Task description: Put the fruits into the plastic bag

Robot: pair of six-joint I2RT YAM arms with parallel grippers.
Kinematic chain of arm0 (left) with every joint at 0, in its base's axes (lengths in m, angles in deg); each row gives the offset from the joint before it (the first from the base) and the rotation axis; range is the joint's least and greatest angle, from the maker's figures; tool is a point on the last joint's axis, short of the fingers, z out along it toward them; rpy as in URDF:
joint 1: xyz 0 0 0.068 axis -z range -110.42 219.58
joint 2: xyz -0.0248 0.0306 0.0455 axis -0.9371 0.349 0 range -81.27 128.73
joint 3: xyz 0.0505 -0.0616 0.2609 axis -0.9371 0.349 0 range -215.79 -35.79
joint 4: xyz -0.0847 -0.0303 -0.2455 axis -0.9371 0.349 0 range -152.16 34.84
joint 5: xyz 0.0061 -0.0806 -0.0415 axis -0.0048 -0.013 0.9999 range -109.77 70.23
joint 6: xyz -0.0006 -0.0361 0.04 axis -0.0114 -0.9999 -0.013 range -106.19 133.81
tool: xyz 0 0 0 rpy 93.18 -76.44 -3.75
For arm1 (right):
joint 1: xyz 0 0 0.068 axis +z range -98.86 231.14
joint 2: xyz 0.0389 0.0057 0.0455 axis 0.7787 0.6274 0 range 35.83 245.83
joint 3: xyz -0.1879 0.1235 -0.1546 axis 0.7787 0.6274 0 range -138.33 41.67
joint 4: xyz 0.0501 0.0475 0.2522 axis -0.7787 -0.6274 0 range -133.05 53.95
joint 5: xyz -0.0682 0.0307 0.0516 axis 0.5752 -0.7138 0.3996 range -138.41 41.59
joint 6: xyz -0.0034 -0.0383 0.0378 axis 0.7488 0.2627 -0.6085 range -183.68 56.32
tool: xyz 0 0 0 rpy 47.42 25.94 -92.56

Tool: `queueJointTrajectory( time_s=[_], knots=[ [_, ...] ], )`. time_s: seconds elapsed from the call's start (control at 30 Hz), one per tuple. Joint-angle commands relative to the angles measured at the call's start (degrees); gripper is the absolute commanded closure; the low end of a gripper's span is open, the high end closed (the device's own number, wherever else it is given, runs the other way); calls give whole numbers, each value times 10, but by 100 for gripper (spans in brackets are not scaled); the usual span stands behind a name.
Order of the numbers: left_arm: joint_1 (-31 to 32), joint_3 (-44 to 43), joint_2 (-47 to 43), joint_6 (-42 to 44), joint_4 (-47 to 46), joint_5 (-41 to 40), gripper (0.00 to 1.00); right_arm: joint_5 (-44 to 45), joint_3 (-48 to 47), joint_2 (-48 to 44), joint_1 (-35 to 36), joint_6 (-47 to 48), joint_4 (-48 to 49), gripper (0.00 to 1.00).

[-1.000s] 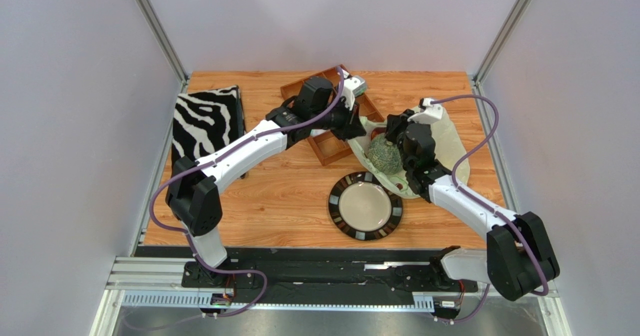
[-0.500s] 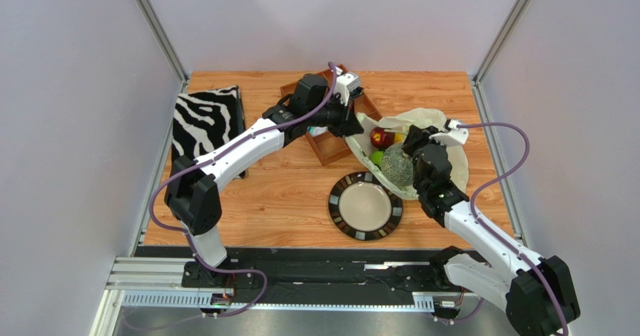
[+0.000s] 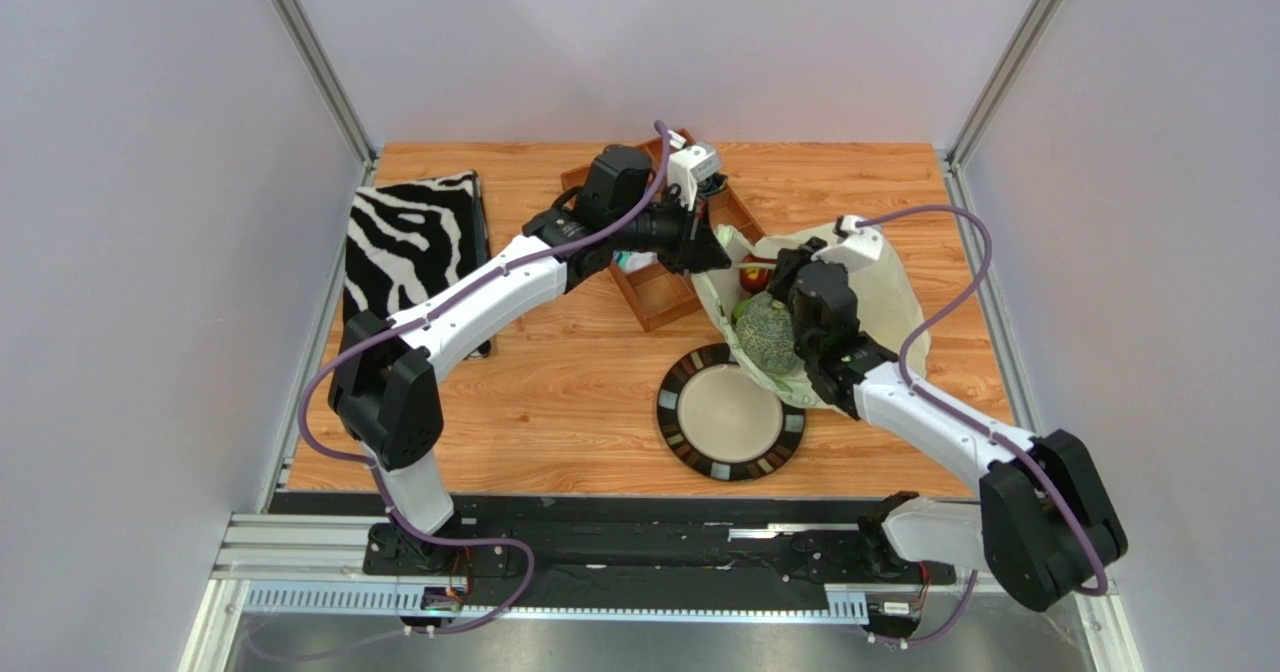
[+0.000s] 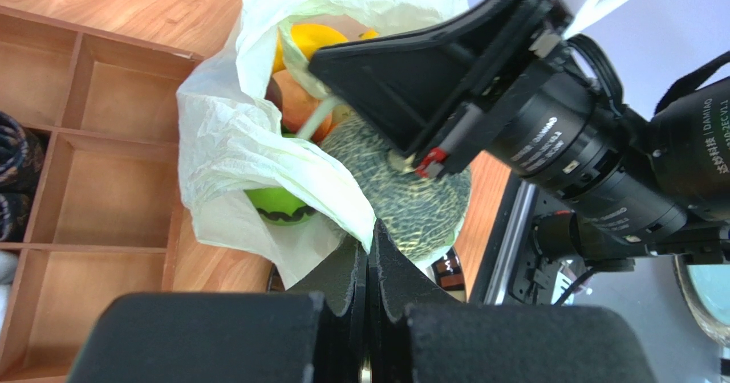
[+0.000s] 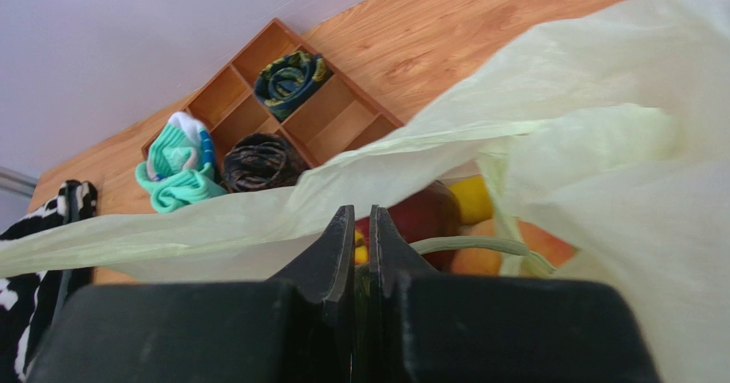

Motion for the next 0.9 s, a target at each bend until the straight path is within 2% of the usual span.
queueJointTrajectory(
  time_s=[0.0, 0.2, 0.57, 0.63, 0.67, 0.73, 0.77, 0.87],
  knots=[
    [0, -16, -2, 2, -24, 35, 100, 6, -70, 40, 16, 25, 41, 100],
    [0, -25, -3, 10, -18, 56, 100, 18, -143, 91, 18, 16, 43, 100],
    [-1, -27, -4, 12, -12, 44, 100, 71, -96, 143, 48, 8, 87, 99],
    [-1, -26, -5, 14, -10, 40, 100, 64, -84, 135, 48, 9, 83, 88],
    [-1, -26, -4, 13, -10, 39, 100, 57, -83, 125, 48, 15, 75, 77],
    [0, -26, -4, 12, -9, 38, 100, 49, -90, 115, 47, 25, 59, 67],
    [-1, -26, -5, 12, -9, 36, 100, 37, -94, 104, 47, 32, 44, 53],
    [-1, -25, -4, 11, -9, 33, 100, 12, -117, 90, 47, 61, 0, 35]
  ],
)
